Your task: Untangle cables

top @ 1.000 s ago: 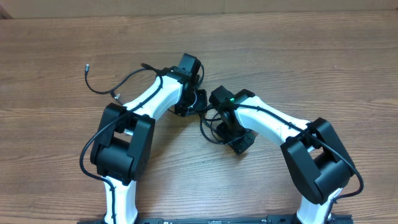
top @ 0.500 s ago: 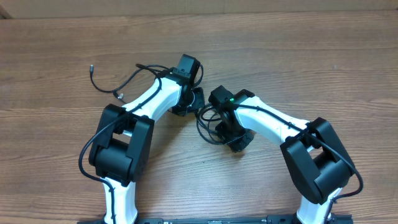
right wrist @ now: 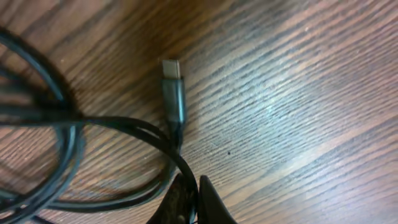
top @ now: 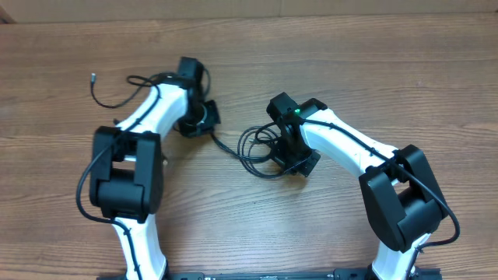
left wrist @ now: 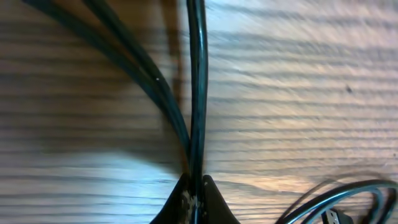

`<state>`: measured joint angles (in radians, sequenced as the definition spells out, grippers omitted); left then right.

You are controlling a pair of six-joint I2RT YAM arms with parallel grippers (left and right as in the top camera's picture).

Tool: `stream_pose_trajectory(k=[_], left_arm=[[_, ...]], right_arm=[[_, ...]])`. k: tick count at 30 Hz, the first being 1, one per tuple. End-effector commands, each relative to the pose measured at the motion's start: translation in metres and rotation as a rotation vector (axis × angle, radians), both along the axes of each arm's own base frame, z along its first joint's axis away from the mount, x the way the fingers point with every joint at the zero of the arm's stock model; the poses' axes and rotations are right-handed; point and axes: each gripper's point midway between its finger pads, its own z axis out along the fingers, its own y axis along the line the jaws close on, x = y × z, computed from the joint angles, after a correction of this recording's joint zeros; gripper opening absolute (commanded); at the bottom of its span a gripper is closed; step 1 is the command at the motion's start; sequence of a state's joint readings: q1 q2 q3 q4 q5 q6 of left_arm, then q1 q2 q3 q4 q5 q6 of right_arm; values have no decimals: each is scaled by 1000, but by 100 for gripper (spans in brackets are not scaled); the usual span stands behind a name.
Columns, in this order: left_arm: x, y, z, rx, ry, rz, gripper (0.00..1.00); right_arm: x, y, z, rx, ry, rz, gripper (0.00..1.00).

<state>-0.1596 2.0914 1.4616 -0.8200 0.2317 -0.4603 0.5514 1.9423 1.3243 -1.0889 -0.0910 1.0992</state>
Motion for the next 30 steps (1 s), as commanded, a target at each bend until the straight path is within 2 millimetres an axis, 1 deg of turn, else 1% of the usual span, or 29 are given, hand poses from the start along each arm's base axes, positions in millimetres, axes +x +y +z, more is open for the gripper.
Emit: stream_pose_trajectory(k=[1,2,3,7,10,13,16,18,19,21,23,24,26,29,30], left_arm=[[11,19,5,-111,-19,-11,4],[12,20,7,-132,-21,-12,4],[13,23,11,-196,-34,-26,4],[16,20,24,-339,-79,-81,4],[16,21,27,-367,-84,-78,4],[16,17,27,-366,-83,-86,4],[15,10,27,-366,-85,-106,4],[15,5,27,-367,-86,-118,4],[14,1,27,-367,-84,-126,4],[12,-6,27,-367,-81,-144,7],[10,-12,26,-361,-79,-162,8],[8,-17,26,-360,-81,-184,8],[6,-25,26,-361,-80,-205,8],[3,-34,26,-365,-76,-233,7],[1,-36,26,-365,-72,-237,6]], right_arm=[[12,-9,2,-72,-62,19,4],[12,-10,2,-82,-68,22,4],[13,-11,2,-93,-76,27,4],[14,-10,1,-109,-91,40,6],[13,-12,-4,-124,-104,48,9],[13,-12,-9,-119,-110,48,27],[11,-13,-15,-119,-113,48,42],[11,-13,-15,-117,-113,64,43],[12,-13,-15,-115,-115,76,46],[12,-13,-15,-115,-116,76,60],[14,-12,-15,-111,-122,75,65],[16,-11,-15,-106,-131,75,70],[20,-8,-15,-96,-148,73,72],[34,-1,-15,-71,-207,68,73],[37,0,-15,-68,-222,67,76]])
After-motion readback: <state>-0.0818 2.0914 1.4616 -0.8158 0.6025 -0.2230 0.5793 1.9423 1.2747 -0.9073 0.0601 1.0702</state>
